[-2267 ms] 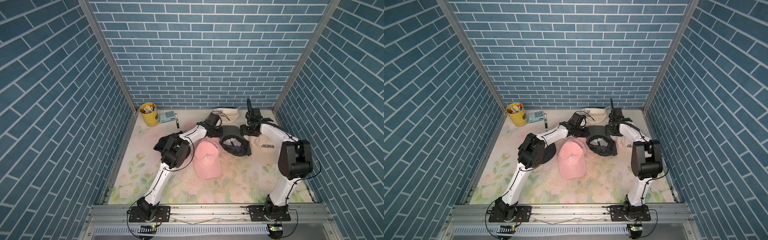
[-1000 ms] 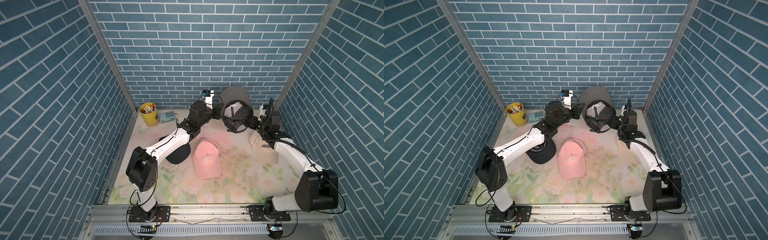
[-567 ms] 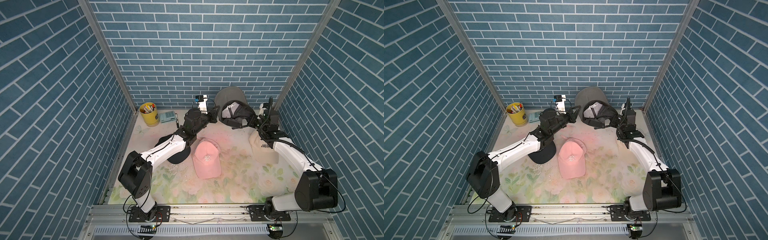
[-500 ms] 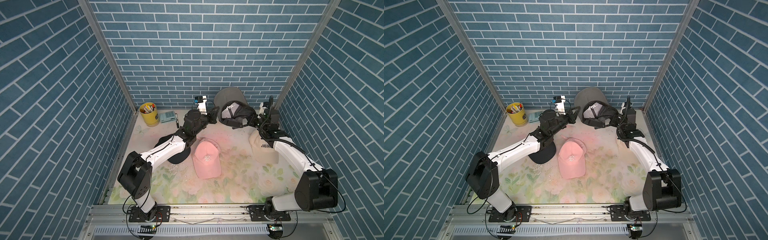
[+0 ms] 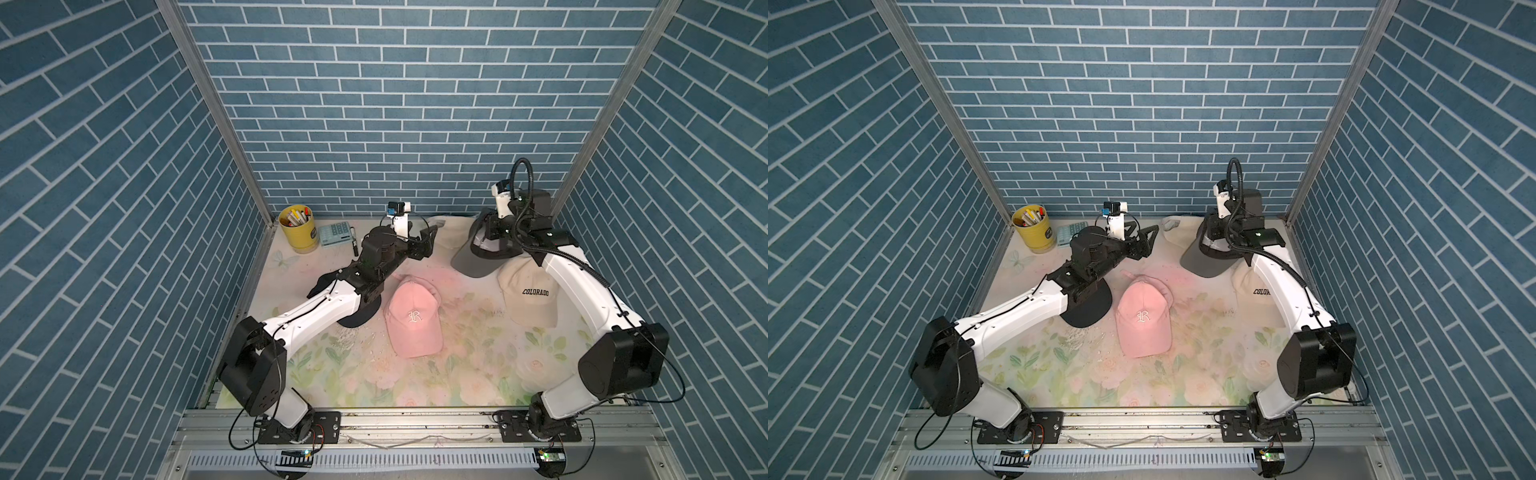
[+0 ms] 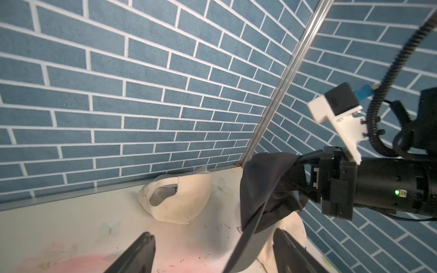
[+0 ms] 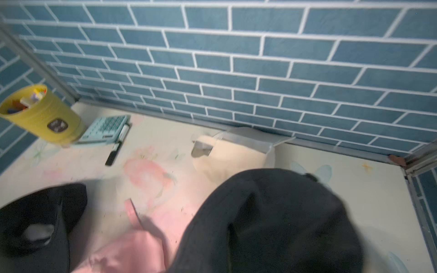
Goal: Open the adjustable buckle of the baseball cap
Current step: Pick up the baseball cap from the center of the board.
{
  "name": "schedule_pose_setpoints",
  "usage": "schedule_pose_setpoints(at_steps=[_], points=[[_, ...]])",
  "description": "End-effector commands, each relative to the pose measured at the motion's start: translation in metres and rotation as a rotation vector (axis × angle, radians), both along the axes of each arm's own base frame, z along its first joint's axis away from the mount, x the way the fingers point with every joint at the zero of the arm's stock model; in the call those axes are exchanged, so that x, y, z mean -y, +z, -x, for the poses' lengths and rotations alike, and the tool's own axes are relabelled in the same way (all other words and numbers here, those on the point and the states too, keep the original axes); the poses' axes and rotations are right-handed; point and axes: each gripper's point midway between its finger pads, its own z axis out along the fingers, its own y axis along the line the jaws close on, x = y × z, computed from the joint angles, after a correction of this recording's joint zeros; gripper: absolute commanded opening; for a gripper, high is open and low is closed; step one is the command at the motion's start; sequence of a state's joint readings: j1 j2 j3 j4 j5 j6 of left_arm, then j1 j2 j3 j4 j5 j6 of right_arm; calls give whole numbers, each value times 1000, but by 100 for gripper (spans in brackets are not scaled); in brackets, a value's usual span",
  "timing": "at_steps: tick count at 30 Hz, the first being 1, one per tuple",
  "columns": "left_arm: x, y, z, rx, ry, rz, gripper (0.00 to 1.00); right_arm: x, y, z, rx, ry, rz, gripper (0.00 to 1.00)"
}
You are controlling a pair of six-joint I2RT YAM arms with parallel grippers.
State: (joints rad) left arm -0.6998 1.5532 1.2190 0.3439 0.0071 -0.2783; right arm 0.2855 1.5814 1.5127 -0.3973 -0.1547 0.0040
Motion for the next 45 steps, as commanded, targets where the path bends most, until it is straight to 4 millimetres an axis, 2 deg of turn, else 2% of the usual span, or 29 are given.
schedule_pose_setpoints(at_steps=[1,5,10,16,18,21,25,28,33,38,42,45], points=[[18,2,9,117,-48,-213,84,-7,-9,15,-35,93,125,0],[41,-1,19,190,-130,-305,85,-17,-11,23,-51,132,191,0],[54,-6,29,216,-193,-317,86,-28,-11,31,-57,168,295,0],[37,-24,31,224,-135,-377,87,-45,0,38,-54,210,258,0],[28,-25,23,235,-70,-403,88,-51,5,40,-57,226,246,0],[28,-28,13,248,-32,-440,88,-60,9,44,-70,260,221,0],[33,-30,4,245,-15,-422,88,-63,13,48,-76,266,218,0],[43,-26,5,252,-44,-367,89,-63,14,52,-70,267,221,0],[62,-20,11,253,-114,-297,88,-59,14,56,-77,256,233,0],[69,-15,16,271,-147,-257,88,-58,16,59,-72,257,234,0],[58,-28,-9,237,-5,-330,88,-61,22,63,-51,280,223,0],[49,-36,-24,225,84,-376,80,-64,25,66,-37,302,211,0]])
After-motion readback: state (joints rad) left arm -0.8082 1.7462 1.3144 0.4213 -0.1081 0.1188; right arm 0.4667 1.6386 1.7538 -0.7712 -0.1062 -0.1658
